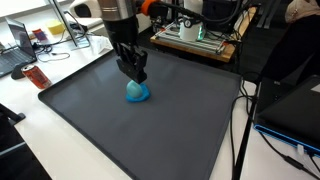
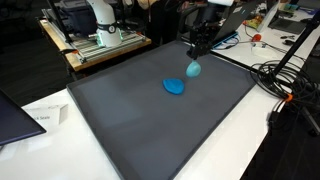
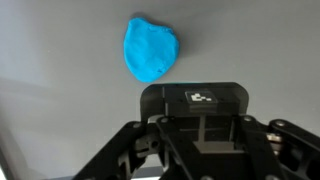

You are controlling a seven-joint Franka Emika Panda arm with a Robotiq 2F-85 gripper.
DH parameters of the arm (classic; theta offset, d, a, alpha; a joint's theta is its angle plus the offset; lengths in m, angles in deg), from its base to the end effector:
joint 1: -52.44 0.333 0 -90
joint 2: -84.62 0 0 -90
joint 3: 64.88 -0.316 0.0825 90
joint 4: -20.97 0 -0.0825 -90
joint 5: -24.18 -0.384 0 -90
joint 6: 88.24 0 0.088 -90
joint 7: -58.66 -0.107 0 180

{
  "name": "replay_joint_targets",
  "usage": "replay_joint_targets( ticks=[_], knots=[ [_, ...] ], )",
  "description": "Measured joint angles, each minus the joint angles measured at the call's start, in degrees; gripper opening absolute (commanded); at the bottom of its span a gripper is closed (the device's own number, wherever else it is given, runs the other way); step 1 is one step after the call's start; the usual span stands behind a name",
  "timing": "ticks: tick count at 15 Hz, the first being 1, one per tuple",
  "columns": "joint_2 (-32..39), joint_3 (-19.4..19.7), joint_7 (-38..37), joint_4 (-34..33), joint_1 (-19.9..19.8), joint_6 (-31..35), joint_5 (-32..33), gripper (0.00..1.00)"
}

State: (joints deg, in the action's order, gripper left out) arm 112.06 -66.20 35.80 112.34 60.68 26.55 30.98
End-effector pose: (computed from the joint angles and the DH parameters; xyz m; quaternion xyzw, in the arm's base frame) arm 0.6677 0.1033 0.3501 0.9942 -0.0901 -0.0202 0.0554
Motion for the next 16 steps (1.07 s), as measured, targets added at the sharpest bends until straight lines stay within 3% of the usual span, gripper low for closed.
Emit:
replay_joint_targets(
  ticks=[2,3,8,16],
  knots=[
    [0.0,-0.1,0.5,-0.1,-0.1,0.0,-0.1,0.47],
    [0.0,-0.2,0.5,-0.1,-0.1,0.0,-0.1,0.22],
    [0.2,0.1,0.5,-0.1,0.3,-1.7,0.2,0.22],
    [1.1,0.8,1.1,-1.5,0.4,-10.5,1.2,0.22]
  ],
)
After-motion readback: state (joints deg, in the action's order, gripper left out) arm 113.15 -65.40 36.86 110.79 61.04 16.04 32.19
